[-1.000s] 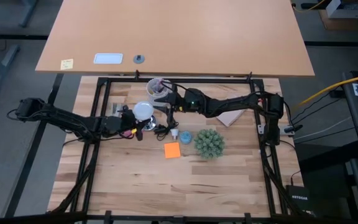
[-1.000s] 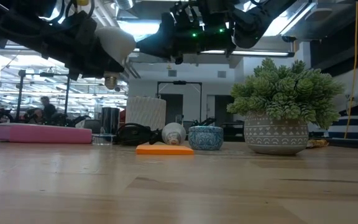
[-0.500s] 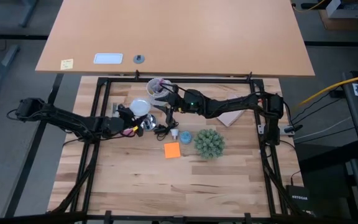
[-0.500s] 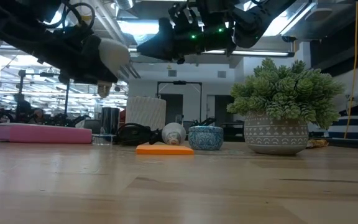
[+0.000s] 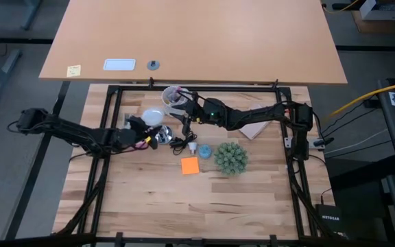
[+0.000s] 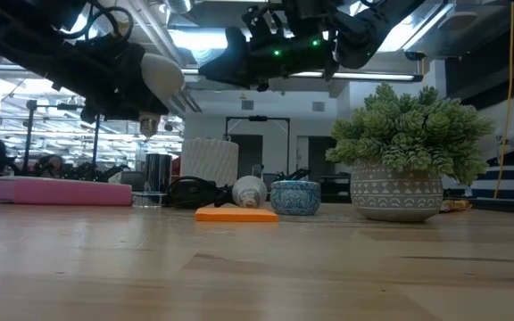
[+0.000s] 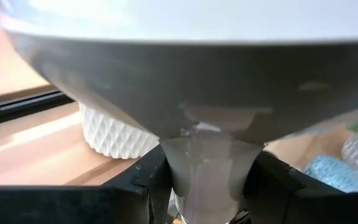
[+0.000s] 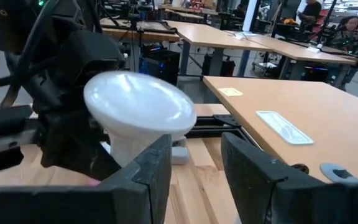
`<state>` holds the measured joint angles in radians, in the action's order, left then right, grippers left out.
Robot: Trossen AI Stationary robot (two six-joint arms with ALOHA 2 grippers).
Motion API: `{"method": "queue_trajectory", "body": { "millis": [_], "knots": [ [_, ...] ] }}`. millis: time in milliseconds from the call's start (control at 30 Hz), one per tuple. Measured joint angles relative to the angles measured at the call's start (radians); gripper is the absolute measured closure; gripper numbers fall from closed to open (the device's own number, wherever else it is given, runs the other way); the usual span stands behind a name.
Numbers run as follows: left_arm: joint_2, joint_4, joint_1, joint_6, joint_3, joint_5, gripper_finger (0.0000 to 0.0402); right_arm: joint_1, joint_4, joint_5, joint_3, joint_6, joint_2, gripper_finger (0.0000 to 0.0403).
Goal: Screw lightbulb
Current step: Insert the lightbulb into the silver lamp
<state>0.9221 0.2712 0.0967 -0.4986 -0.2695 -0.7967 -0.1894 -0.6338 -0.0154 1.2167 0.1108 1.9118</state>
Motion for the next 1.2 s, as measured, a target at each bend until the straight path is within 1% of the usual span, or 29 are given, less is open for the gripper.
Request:
{"method": "queue_trajectory", "body": {
  "millis": [200, 300, 400, 500, 567, 667, 733, 833, 1000, 1067, 1200],
  "knots": [
    [-0.103, -0.002, 0.001, 0.042, 0.000, 0.000, 0.0251, -0.001, 0.000, 0.000, 0.000, 0.000, 0.000, 0.0260],
    [-0.172, -0.002, 0.001, 0.100, 0.000, 0.000, 0.0251, -0.001, 0.000, 0.000, 0.000, 0.000, 0.000, 0.0260],
    [-0.251, -0.017, 0.001, 0.195, 0.000, 0.000, 0.0251, -0.001, 0.000, 0.000, 0.000, 0.000, 0.000, 0.0260],
    [-0.344, -0.090, 0.001, 0.253, 0.000, 0.001, 0.0251, -0.001, 0.000, 0.000, 0.000, 0.000, -0.001, 0.0260],
    [-0.406, -0.178, 0.001, 0.252, 0.000, 0.000, 0.0251, -0.001, 0.000, 0.007, 0.000, 0.000, -0.001, 0.0260],
    [-0.481, -0.331, 0.001, 0.171, 0.000, 0.001, 0.0251, -0.001, 0.000, 0.034, 0.000, 0.000, -0.001, 0.0260],
    [-0.506, -0.359, 0.000, 0.112, 0.019, 0.000, 0.0251, -0.001, 0.000, 0.047, 0.000, 0.000, -0.001, 0.0260],
    [-0.510, -0.273, 0.001, 0.078, 0.098, 0.010, 0.0251, -0.001, -0.014, 0.053, 0.000, -0.001, 0.004, 0.0260],
    [-0.493, 0.014, 0.001, 0.054, 0.249, 0.034, 0.0251, -0.001, -0.069, 0.053, 0.000, -0.001, 0.042, 0.0260],
    [-0.487, 0.063, 0.001, 0.066, 0.257, 0.036, 0.0251, -0.002, -0.083, 0.053, 0.000, -0.002, 0.057, 0.0260],
    [-0.469, 0.099, 0.001, 0.092, 0.258, 0.038, 0.0251, -0.015, -0.082, 0.063, 0.024, -0.031, 0.091, 0.0260]
  ]
}}
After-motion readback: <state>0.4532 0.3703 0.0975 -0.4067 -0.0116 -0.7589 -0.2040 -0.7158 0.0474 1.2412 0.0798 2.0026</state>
